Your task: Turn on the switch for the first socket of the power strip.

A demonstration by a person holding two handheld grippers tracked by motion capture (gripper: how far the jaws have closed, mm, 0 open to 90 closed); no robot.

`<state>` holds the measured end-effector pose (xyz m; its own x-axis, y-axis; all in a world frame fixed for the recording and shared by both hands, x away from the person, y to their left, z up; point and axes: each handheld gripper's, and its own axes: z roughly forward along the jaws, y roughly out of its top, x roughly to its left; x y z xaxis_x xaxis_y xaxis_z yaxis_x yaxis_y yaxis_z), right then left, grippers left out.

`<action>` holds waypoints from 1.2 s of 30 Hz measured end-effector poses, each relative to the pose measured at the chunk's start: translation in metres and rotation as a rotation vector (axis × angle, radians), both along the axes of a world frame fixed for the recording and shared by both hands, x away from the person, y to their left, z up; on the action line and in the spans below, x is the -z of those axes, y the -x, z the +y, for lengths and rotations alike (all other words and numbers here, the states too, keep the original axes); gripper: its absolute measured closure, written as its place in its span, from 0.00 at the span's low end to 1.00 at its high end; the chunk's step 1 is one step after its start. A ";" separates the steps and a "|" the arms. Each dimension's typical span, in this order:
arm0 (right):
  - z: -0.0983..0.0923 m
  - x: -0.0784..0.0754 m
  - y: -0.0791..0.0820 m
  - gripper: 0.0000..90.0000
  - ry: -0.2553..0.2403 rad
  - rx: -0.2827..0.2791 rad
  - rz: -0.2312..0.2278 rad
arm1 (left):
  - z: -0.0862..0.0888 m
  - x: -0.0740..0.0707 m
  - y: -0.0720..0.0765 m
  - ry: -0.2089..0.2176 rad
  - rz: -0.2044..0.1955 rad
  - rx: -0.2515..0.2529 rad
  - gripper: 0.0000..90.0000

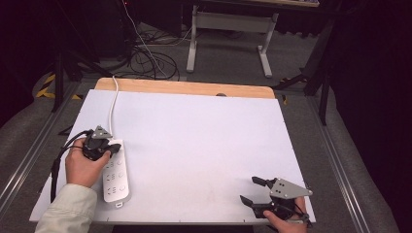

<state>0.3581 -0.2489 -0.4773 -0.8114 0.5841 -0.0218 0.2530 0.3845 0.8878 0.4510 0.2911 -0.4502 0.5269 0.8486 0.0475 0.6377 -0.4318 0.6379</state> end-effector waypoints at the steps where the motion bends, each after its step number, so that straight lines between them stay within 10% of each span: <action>1: 0.000 0.000 0.000 0.28 0.000 0.000 0.000 | 0.000 0.000 0.000 0.000 0.000 0.000 1.00; 36: -0.001 0.000 0.001 0.28 0.002 0.000 0.002 | 0.002 0.007 0.002 0.022 -0.029 -0.004 1.00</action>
<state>0.3574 -0.2497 -0.4775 -0.8116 0.5838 -0.0210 0.2548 0.3861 0.8865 0.4491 0.2927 -0.4568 0.5222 0.8517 0.0443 0.6203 -0.4149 0.6656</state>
